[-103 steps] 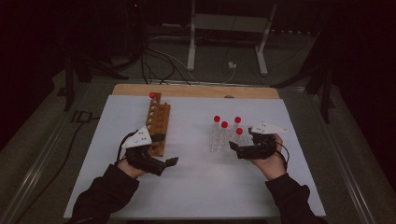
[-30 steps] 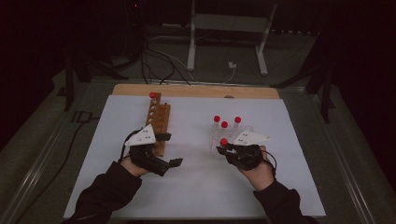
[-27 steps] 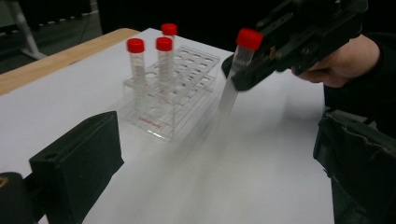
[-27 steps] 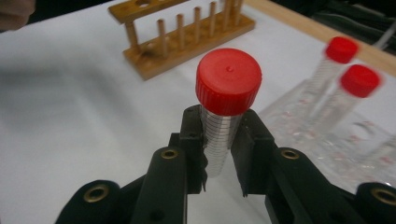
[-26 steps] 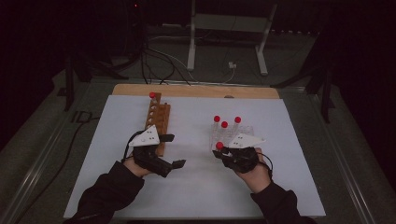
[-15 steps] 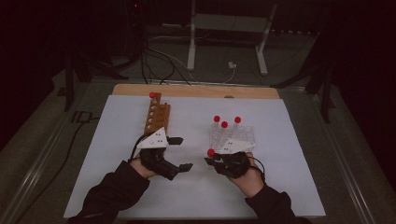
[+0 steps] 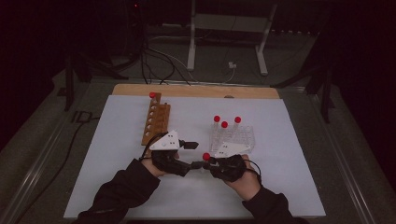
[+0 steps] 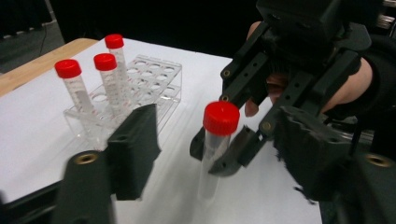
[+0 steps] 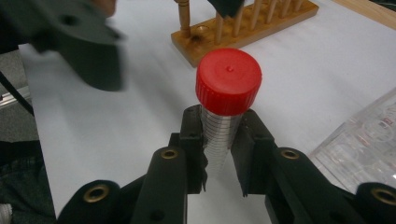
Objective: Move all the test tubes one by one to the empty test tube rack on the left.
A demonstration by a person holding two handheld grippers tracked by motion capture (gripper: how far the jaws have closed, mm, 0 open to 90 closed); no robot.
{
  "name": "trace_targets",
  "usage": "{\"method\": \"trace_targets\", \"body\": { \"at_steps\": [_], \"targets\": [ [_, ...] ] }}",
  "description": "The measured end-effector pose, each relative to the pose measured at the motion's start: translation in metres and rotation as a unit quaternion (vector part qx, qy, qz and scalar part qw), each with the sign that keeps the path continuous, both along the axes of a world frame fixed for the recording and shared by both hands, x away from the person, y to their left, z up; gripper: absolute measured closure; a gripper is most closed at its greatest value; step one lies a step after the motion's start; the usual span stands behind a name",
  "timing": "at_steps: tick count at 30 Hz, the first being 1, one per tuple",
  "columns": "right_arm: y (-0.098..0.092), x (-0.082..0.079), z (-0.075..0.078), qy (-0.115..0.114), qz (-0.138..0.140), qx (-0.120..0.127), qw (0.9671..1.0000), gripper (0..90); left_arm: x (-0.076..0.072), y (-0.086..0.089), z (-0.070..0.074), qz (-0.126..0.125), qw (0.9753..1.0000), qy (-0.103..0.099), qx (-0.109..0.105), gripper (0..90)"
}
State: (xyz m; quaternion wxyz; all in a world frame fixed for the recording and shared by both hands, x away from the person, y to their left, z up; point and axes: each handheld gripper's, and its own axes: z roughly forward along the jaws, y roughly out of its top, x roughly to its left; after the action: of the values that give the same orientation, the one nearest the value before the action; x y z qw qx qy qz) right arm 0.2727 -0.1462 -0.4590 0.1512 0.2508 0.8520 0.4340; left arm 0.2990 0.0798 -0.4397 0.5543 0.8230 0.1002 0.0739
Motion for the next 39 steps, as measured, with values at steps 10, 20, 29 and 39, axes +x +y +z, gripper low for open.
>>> {"method": "trace_targets", "body": {
  "at_steps": [10, 20, 29, 39],
  "targets": [
    [0.003, -0.001, -0.001, 0.003, 0.007, -0.001, 1.0, 74.7, -0.001, -0.011, -0.003, -0.015, 0.9996, -0.022, 0.011, 61.9],
    [0.002, -0.002, 0.0, 0.003, 0.007, 0.001, 1.0, 74.8, 0.0, -0.016, -0.005, -0.018, 0.9992, -0.027, 0.024, 70.8],
    [0.001, -0.002, 0.001, 0.001, 0.011, 0.014, 0.9998, 73.2, 0.0, -0.013, -0.002, -0.017, 0.9993, -0.028, 0.018, 72.2],
    [-0.004, -0.003, 0.003, -0.007, 0.002, 0.025, 0.9997, 51.0, 0.004, 0.0, 0.007, 0.007, 0.9994, -0.031, 0.014, 72.2]
  ]
}}
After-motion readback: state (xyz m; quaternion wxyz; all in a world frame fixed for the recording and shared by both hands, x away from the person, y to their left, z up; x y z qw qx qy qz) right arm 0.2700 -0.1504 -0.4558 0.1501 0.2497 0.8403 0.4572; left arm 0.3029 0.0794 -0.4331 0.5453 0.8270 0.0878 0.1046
